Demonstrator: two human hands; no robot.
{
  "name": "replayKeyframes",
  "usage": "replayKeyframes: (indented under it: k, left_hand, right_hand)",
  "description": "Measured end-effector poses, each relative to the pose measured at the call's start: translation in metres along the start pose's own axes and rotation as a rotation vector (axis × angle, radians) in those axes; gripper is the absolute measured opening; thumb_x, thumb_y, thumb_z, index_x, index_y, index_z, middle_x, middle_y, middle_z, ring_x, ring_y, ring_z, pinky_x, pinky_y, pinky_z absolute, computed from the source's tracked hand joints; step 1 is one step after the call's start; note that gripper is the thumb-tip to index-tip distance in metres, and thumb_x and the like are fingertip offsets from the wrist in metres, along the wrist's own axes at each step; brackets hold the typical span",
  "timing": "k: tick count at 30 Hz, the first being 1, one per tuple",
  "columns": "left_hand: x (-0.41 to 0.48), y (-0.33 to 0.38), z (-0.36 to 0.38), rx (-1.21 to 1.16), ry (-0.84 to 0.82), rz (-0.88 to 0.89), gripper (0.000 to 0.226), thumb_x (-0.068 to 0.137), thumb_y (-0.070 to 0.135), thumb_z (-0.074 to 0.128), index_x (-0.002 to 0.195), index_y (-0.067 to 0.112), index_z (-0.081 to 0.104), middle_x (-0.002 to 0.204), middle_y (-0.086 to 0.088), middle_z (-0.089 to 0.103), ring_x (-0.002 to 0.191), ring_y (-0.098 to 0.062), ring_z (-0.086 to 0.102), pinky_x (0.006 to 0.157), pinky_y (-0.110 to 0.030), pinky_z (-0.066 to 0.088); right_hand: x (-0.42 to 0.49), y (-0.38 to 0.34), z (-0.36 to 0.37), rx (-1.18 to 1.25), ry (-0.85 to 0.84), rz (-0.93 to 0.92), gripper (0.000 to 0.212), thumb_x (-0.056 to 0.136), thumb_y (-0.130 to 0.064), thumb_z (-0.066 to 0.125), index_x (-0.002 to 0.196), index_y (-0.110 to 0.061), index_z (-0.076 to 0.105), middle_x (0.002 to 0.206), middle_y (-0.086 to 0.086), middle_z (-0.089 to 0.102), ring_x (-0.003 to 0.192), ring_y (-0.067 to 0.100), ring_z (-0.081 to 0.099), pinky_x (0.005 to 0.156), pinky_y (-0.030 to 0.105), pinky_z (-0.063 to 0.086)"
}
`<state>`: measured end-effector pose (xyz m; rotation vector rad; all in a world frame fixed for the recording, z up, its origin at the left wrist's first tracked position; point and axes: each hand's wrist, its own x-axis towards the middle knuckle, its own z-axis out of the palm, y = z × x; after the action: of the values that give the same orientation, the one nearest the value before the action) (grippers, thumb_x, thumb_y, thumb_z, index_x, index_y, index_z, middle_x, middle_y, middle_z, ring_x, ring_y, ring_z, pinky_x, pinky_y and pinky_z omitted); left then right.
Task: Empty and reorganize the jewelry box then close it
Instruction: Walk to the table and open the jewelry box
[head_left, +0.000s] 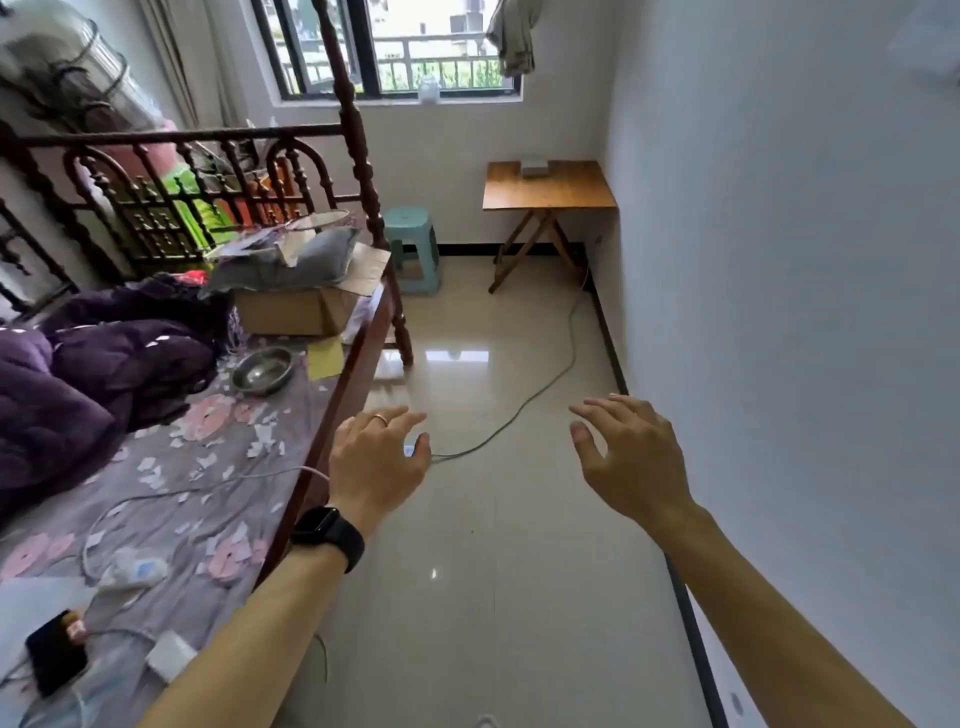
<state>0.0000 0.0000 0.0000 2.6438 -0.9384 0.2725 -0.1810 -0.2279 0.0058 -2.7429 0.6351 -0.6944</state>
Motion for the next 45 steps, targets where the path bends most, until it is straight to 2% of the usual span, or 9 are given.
replayKeyframes:
  k: [5, 9, 17, 27, 33, 39, 42, 45]
  left_hand:
    - [0.100, -0.014, 0.009, -0.005, -0.003, 0.031, 0.037, 0.094, 0.040, 0.059, 0.128, 0.030, 0.066, 0.131, 0.004, 0.065, 0.125, -0.020, 0.054, 0.109, -0.044, 0.037]
    - [0.182, -0.020, 0.022, -0.023, 0.018, 0.047, 0.037, 0.094, 0.039, 0.058, 0.129, 0.030, 0.065, 0.131, 0.004, 0.065, 0.124, -0.021, 0.055, 0.108, -0.044, 0.039]
    - [0.341, -0.023, 0.082, -0.003, 0.018, 0.073, 0.038, 0.093, 0.041, 0.058, 0.129, 0.030, 0.065, 0.133, 0.004, 0.064, 0.126, -0.019, 0.054, 0.107, -0.044, 0.041]
    - [0.567, -0.023, 0.147, 0.019, -0.010, -0.017, 0.037, 0.092, 0.037, 0.060, 0.128, 0.029, 0.066, 0.133, 0.003, 0.063, 0.127, -0.021, 0.053, 0.104, -0.041, 0.039]
    - [0.687, -0.050, 0.182, 0.037, -0.024, -0.065, 0.038, 0.093, 0.036, 0.059, 0.129, 0.028, 0.066, 0.134, 0.003, 0.062, 0.129, -0.020, 0.050, 0.106, -0.039, 0.038]
    - [0.829, -0.084, 0.246, 0.003, -0.059, -0.083, 0.039, 0.093, 0.036, 0.059, 0.132, 0.029, 0.063, 0.136, 0.004, 0.061, 0.130, -0.021, 0.049, 0.107, -0.041, 0.039]
    - [0.912, -0.101, 0.274, -0.007, -0.082, -0.083, 0.040, 0.092, 0.035, 0.059, 0.132, 0.029, 0.063, 0.137, 0.002, 0.060, 0.132, -0.022, 0.048, 0.109, -0.042, 0.036]
    - [0.995, -0.115, 0.293, 0.010, -0.093, -0.077, 0.042, 0.092, 0.038, 0.060, 0.133, 0.031, 0.062, 0.140, 0.003, 0.059, 0.137, -0.022, 0.042, 0.112, -0.041, 0.027]
  right_hand:
    - [0.084, 0.012, 0.027, -0.013, -0.038, 0.057, 0.036, 0.096, -0.038, 0.048, 0.122, -0.025, 0.070, 0.124, -0.007, 0.068, 0.126, 0.018, 0.052, 0.102, 0.042, 0.041]
    - [0.155, 0.029, 0.047, -0.026, -0.005, 0.077, 0.030, 0.097, -0.034, 0.055, 0.121, -0.026, 0.070, 0.124, -0.008, 0.068, 0.127, 0.017, 0.051, 0.103, 0.039, 0.039]
    - [0.298, 0.083, 0.101, -0.025, -0.004, 0.092, 0.031, 0.097, -0.034, 0.053, 0.122, -0.026, 0.069, 0.127, -0.008, 0.067, 0.131, 0.018, 0.049, 0.106, 0.041, 0.038]
    - [0.532, 0.167, 0.187, 0.045, -0.060, 0.105, 0.030, 0.097, -0.031, 0.056, 0.123, -0.025, 0.069, 0.127, -0.007, 0.067, 0.133, 0.019, 0.047, 0.106, 0.041, 0.036]
    - [0.663, 0.195, 0.242, 0.063, -0.092, 0.074, 0.031, 0.097, -0.032, 0.055, 0.124, -0.025, 0.068, 0.128, -0.008, 0.067, 0.134, 0.019, 0.046, 0.109, 0.040, 0.034]
    - [0.795, 0.218, 0.318, 0.060, -0.131, 0.059, 0.032, 0.097, -0.036, 0.053, 0.124, -0.026, 0.068, 0.129, -0.006, 0.066, 0.134, 0.018, 0.046, 0.113, 0.040, 0.035]
    - [0.867, 0.226, 0.350, 0.054, -0.160, 0.091, 0.033, 0.098, -0.036, 0.052, 0.126, -0.027, 0.067, 0.133, -0.007, 0.064, 0.137, 0.016, 0.042, 0.115, 0.037, 0.031]
    - [0.942, 0.233, 0.372, 0.042, -0.154, 0.110, 0.032, 0.098, -0.036, 0.053, 0.126, -0.027, 0.067, 0.132, -0.007, 0.064, 0.137, 0.016, 0.042, 0.116, 0.037, 0.030]
